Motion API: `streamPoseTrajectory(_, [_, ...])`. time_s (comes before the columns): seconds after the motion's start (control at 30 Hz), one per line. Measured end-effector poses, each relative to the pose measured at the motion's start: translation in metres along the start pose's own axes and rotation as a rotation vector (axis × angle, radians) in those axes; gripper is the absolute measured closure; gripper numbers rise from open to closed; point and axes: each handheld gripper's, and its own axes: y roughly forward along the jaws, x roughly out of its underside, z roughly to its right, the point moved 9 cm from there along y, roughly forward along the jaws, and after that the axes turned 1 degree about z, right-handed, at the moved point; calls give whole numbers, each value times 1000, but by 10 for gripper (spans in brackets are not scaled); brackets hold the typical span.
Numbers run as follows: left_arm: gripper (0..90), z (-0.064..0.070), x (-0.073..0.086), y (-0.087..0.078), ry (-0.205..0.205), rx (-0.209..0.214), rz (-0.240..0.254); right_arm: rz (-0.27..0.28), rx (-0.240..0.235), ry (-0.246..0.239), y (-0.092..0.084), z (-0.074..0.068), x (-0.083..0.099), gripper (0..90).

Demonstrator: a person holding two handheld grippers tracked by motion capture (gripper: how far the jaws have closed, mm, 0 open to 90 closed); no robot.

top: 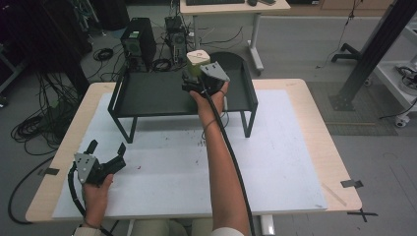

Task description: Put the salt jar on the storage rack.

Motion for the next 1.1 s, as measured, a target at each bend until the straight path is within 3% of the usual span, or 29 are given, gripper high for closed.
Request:
streamPoseTrajectory(0.57, [45, 0, 0, 0, 0, 1, 0, -36, -21, -23, -13, -3, -12, 37])
streamPoseTrajectory(1.1, [45, 0, 0, 0, 0, 0, 0, -26, -52, -31, -39, -9, -29, 30])
